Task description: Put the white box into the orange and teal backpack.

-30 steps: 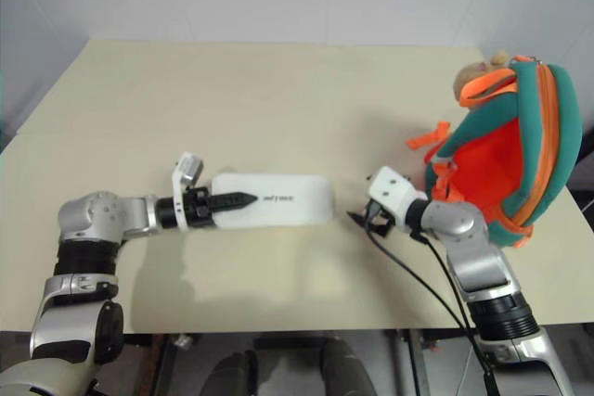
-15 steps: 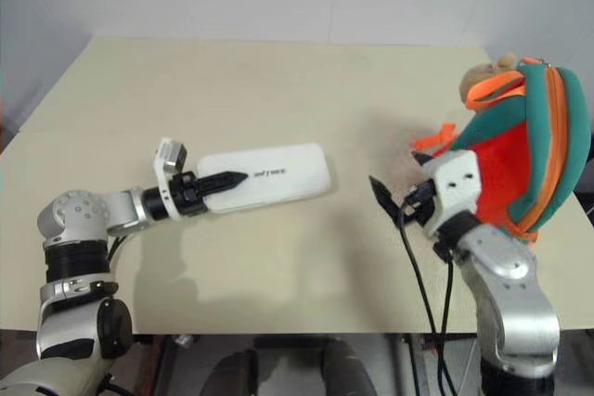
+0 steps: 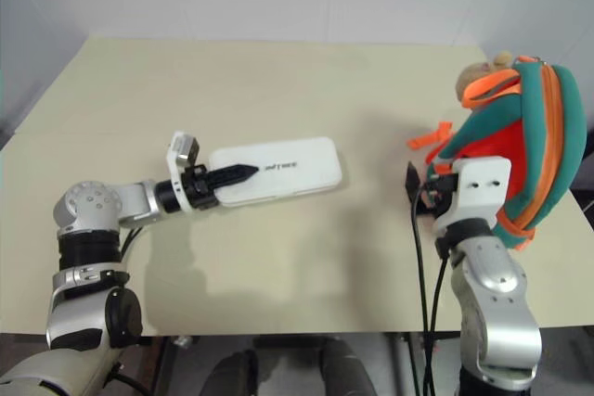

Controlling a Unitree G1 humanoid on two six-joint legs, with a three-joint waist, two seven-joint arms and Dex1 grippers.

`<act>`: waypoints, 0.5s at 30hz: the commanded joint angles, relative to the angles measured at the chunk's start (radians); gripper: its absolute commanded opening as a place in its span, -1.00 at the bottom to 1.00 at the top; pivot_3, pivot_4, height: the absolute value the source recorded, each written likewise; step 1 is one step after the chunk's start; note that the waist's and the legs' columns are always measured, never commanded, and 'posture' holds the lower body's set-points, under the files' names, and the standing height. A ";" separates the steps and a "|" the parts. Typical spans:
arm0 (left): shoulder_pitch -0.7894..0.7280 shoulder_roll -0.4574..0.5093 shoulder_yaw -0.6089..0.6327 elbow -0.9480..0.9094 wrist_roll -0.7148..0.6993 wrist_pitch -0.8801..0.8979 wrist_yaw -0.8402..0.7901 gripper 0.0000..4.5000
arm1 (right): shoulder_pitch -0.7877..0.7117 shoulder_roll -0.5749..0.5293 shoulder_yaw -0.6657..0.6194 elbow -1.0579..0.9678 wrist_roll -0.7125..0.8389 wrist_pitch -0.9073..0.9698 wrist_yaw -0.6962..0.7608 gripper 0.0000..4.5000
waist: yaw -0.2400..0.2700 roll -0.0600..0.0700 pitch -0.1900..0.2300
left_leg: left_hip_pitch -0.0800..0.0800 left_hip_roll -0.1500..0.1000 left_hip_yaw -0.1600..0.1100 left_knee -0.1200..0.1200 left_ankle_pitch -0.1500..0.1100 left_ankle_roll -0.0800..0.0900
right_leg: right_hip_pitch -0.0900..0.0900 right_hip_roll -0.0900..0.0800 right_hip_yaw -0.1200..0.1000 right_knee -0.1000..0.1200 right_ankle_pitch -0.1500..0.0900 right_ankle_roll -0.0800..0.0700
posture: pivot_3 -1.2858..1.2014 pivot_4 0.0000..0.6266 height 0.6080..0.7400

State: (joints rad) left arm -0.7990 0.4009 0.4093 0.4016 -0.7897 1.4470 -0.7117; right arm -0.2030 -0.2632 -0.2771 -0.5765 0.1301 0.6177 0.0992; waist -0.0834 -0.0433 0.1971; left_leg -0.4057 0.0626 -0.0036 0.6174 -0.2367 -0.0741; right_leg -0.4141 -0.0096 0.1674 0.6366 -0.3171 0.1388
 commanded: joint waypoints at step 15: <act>0.051 -0.011 0.085 -0.146 -0.090 0.046 0.087 -0.42 | -0.446 -0.048 -0.046 0.721 -0.132 -0.396 -0.248 0.08 | -0.004 0.000 0.000 | 0.000 0.001 0.001 -0.004 0.000 -0.001 | -0.001 -0.001 0.000 0.000 0.000 -0.001 | 0.03 -0.52 1.00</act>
State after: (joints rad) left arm -0.7495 0.3942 0.4653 0.2965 -0.8384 1.4865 -0.6265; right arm -0.6286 -0.2852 -0.3007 0.1371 0.0088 0.2631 -0.1282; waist -0.0872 -0.0432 0.1972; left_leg -0.4055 0.0631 -0.0024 0.6138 -0.2364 -0.0747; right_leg -0.4154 -0.0104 0.1677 0.6363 -0.3175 0.1382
